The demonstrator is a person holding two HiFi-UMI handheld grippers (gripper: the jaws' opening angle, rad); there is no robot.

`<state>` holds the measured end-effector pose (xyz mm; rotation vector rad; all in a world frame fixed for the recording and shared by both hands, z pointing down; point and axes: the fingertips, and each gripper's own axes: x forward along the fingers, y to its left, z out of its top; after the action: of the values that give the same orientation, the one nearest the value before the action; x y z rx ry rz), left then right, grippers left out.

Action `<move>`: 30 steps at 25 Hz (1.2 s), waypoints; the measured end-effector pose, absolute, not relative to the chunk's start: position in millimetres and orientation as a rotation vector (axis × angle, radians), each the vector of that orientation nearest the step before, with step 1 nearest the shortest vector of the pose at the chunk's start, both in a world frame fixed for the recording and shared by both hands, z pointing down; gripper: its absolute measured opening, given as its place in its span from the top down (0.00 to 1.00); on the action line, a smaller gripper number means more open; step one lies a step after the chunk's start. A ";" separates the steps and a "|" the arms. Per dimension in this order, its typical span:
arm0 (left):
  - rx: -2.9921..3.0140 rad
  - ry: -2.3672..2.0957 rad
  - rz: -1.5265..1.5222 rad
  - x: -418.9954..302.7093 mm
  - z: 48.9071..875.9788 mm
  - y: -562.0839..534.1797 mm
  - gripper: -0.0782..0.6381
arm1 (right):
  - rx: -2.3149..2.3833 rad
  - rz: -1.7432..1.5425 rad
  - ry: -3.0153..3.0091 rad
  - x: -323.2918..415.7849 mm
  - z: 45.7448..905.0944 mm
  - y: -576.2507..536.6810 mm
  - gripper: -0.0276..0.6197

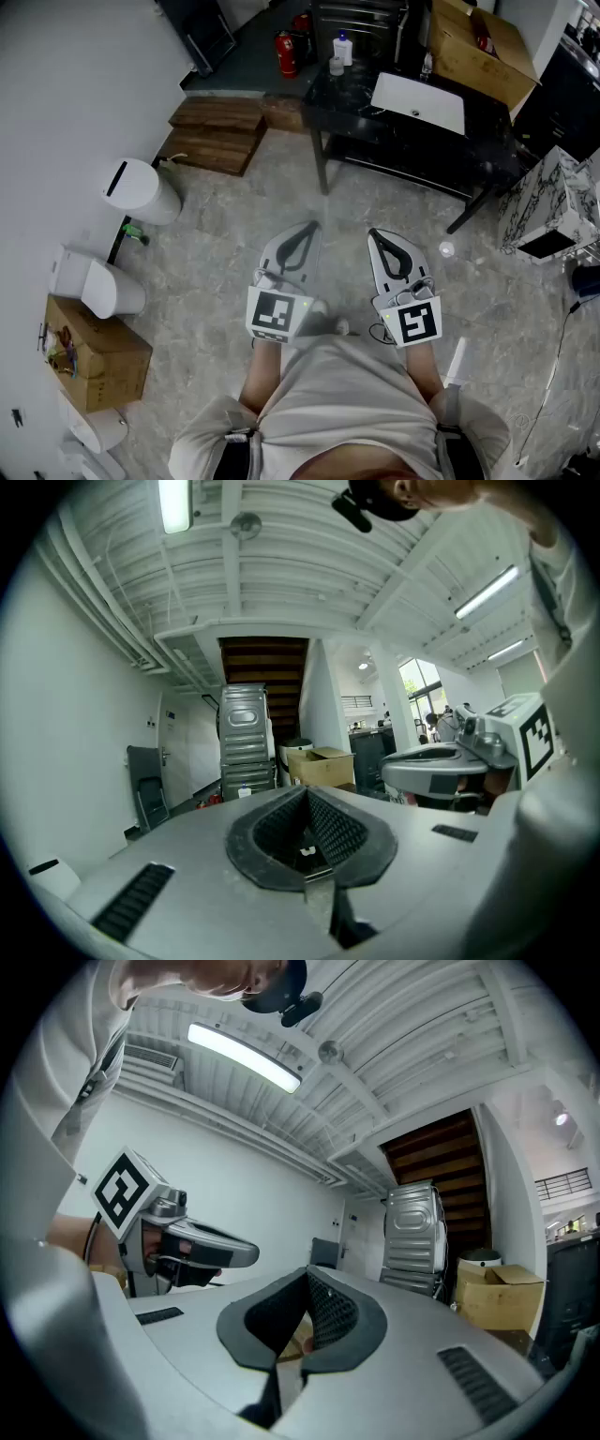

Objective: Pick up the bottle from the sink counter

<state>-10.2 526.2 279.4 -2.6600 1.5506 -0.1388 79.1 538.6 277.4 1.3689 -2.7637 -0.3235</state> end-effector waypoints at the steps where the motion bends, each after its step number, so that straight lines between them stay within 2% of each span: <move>1: -2.660 1.549 -0.139 -9.0 279.8 526.9 0.89 | 1.371 -0.313 -2.761 80.0 278.9 538.9 0.97; 18: -2.655 1.555 -0.131 -12.6 287.3 508.6 0.89 | 1.426 -0.295 -2.682 77.7 292.3 513.7 0.96; 30: -2.673 1.581 -0.123 -41.4 300.4 432.8 0.89 | 1.443 -0.226 -2.671 62.0 302.5 435.6 0.96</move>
<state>-41.4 432.8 300.4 -2.6727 1.5813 -0.1231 62.0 435.6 302.5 1.4427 -2.6708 -0.2265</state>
